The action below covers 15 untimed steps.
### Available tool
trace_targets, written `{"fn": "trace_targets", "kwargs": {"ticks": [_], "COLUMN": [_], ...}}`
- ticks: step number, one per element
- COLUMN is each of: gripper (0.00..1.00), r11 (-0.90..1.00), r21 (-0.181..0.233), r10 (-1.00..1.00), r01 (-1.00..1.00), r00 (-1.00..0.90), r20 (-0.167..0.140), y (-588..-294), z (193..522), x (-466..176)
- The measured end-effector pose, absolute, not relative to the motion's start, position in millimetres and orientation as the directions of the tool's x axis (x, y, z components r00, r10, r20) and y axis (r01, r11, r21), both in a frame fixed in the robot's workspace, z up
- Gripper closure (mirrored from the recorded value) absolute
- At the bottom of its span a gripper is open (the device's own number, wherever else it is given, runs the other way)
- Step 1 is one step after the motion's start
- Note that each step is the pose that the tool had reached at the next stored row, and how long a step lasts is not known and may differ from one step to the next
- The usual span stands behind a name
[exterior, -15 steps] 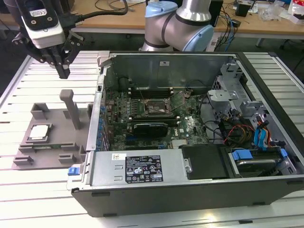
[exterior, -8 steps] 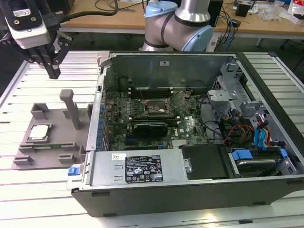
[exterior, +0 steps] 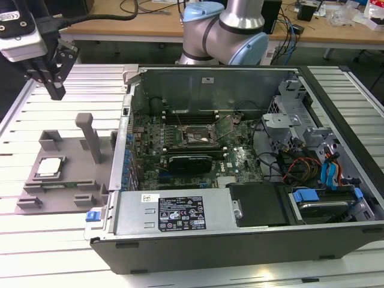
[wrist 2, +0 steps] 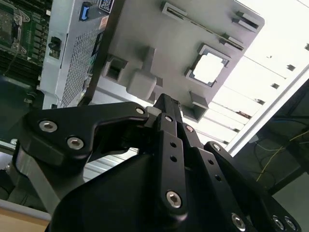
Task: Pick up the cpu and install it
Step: 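Reach for the cpu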
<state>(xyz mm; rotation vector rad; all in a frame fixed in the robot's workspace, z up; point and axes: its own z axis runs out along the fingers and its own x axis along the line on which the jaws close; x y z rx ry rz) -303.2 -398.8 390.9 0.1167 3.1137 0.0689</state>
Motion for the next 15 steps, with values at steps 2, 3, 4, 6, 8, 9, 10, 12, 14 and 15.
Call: {"fn": "trace_targets", "kwargs": {"ticks": [2, 3, 4, 6, 8, 9, 10, 12, 14, 15], "gripper": [0.89, 0.89, 0.89, 0.89, 0.89, 0.89, 0.89, 0.89, 0.89, 0.89], "r11": [0.996, 0.996, 0.996, 0.996, 0.996, 0.996, 0.996, 0.996, 0.996, 0.996], "r21": [0.045, 0.045, 0.045, 0.045, 0.045, 0.045, 0.045, 0.045, 0.045, 0.045], "r10": [0.075, 0.075, 0.075, 0.075, 0.075, 0.075, 0.075, 0.075, 0.075, 0.075], "r01": [0.074, 0.074, 0.074, 0.074, 0.074, 0.074, 0.074, 0.074, 0.074, 0.074], "r00": [-0.997, -0.997, -0.997, -0.997, -0.997, -0.997, -0.997, -0.997, -0.997, -0.997], "r20": [-0.023, -0.023, -0.023, -0.023, -0.023, -0.023, -0.023, -0.023, -0.023, -0.023], "y": [-398.9, -398.8, -398.9, -398.9, -398.9, -398.9, -398.8, -398.8, -398.8, -398.8], "z": [390.7, 390.7, 390.6, 390.5, 390.5, 390.4, 390.4, 390.2, 390.1, 390.1], "x": [-310.3, -312.7, -314.7, -317.2, -319.9, -322.6, -323.9, -329.1, -332.6, -333.7]}}
